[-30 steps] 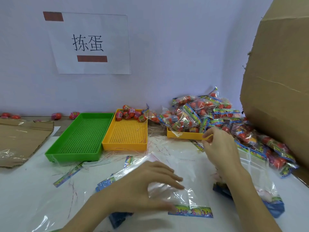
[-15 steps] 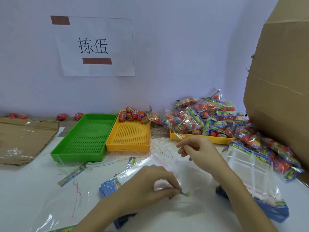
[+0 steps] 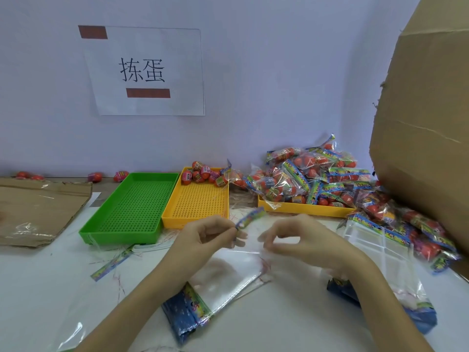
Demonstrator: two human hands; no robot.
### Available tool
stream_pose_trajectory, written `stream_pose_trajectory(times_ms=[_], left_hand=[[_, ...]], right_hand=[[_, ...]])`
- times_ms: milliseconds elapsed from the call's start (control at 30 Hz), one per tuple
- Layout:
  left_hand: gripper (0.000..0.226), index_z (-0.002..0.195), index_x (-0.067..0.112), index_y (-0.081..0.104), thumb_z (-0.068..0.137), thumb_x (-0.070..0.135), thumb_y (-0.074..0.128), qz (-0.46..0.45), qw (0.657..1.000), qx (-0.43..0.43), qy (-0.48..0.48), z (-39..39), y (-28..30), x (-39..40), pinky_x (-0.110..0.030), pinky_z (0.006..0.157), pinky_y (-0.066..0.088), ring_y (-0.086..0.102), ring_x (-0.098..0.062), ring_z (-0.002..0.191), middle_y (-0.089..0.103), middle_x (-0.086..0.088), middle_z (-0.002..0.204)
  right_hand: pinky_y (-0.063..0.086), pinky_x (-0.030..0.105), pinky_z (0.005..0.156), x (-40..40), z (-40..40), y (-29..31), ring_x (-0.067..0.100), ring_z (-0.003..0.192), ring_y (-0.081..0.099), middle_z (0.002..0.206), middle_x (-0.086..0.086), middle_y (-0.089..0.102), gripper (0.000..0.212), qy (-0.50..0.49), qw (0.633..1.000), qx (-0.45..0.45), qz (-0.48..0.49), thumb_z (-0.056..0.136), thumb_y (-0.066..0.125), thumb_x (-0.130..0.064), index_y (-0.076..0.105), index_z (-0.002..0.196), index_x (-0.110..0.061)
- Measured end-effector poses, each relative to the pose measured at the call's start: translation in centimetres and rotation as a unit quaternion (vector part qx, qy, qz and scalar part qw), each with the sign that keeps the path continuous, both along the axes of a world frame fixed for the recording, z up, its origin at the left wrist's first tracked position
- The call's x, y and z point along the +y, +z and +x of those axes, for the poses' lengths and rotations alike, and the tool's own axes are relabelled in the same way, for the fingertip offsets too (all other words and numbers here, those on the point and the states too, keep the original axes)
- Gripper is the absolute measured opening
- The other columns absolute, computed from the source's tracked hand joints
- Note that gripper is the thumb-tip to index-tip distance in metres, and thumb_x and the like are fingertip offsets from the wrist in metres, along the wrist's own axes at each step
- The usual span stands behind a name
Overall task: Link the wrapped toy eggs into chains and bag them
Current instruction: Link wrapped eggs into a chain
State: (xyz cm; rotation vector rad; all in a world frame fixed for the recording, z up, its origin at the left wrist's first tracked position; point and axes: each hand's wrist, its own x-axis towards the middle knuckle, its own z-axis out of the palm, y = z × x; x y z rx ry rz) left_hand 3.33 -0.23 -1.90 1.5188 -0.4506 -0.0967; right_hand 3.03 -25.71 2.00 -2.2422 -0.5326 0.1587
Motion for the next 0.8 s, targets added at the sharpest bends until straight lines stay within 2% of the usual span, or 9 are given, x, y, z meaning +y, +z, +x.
stream_pose_trajectory(times_ms=[100,167,267,400,467,533,600,700,800], left_hand=[[0.026,0.105,-0.001,0.071,0.094,0.022,0.064,-0.082,0.993,0.080,0.008,0.5,0.4,0.4,-0.031,0.085,0.061,0.074,-0.040,0.105,0.077,-0.021,0.109],[0.045,0.112,-0.003,0.068,0.095,0.037,0.059,-0.118,0.983,0.138,0.004,0.8,0.8,0.6,-0.035,0.083,0.063,0.073,-0.044,0.107,0.076,-0.025,0.112],[0.070,0.128,0.007,0.062,0.090,0.065,0.063,-0.120,0.976,0.183,0.013,0.9,1.2,0.5,-0.040,0.078,0.064,0.075,-0.039,0.106,0.076,-0.019,0.117],[0.058,0.127,0.017,0.064,0.079,0.036,0.091,-0.022,0.994,0.104,0.017,0.2,0.7,0.3,-0.031,0.075,0.062,0.078,-0.035,0.094,0.079,-0.013,0.106],[0.048,0.120,0.017,0.071,0.077,0.024,0.092,-0.019,0.995,0.090,0.046,0.0,0.5,0.5,-0.027,0.072,0.060,0.078,-0.034,0.085,0.079,-0.018,0.096],[0.042,0.112,0.012,0.075,0.074,0.023,0.089,-0.041,0.992,0.082,0.085,0.1,0.8,0.8,-0.025,0.070,0.059,0.078,-0.031,0.080,0.079,-0.019,0.091],[0.040,0.104,0.008,0.076,0.071,0.026,0.088,-0.049,0.987,0.070,0.137,0.2,1.0,1.0,-0.025,0.070,0.060,0.077,-0.027,0.077,0.079,-0.018,0.088],[0.034,0.100,0.003,0.076,0.074,0.023,0.086,-0.055,0.980,0.058,0.184,0.3,1.1,1.2,-0.025,0.070,0.061,0.079,-0.026,0.078,0.080,-0.015,0.088],[0.025,0.098,0.002,0.076,0.081,0.019,0.085,-0.036,0.979,0.057,0.194,0.3,1.1,1.2,-0.020,0.066,0.058,0.079,-0.024,0.075,0.081,-0.011,0.087]], right_hand=[[0.059,0.032,0.091,0.2,0.3,0.4,0.015,0.091,0.076,0.092,0.000,0.080,0.008,-0.087,0.975,-0.048,0.197,0.093,0.073,-0.024,0.076,0.095,-0.017],[0.062,0.031,0.076,0.4,0.4,0.6,0.021,0.077,0.075,0.083,0.005,0.078,0.003,-0.113,0.956,-0.084,0.257,0.091,0.075,-0.024,0.077,0.090,-0.022],[0.056,0.025,0.060,1.0,0.2,0.4,0.019,0.061,0.068,0.076,0.005,0.076,0.002,-0.078,0.973,-0.071,0.207,0.088,0.079,-0.026,0.077,0.087,-0.025],[0.047,0.021,0.050,2.1,0.1,-0.1,0.014,0.055,0.060,0.078,-0.001,0.077,0.005,-0.051,0.989,-0.031,0.138,0.089,0.078,-0.035,0.078,0.088,-0.030],[0.049,0.017,0.051,2.6,0.0,-0.2,0.013,0.058,0.064,0.081,-0.001,0.078,0.014,-0.081,0.983,-0.009,0.167,0.089,0.073,-0.044,0.079,0.093,-0.032],[0.060,0.023,0.067,2.4,0.1,0.0,0.019,0.073,0.075,0.091,0.003,0.079,0.034,-0.135,0.953,0.059,0.264,0.086,0.068,-0.053,0.077,0.106,-0.026],[0.063,0.030,0.079,1.8,0.3,0.1,0.029,0.093,0.077,0.105,0.009,0.078,0.042,-0.126,0.918,0.160,0.340,0.090,0.068,-0.048,0.070,0.120,-0.018],[0.060,0.028,0.082,1.6,0.1,-0.2,0.027,0.105,0.074,0.114,0.013,0.076,0.037,-0.071,0.912,0.232,0.332,0.092,0.073,-0.026,0.068,0.124,-0.009],[0.058,0.023,0.075,2.2,0.1,-0.5,0.020,0.090,0.076,0.105,0.013,0.078,0.021,-0.108,0.917,0.191,0.333,0.093,0.073,-0.015,0.076,0.111,-0.006]])
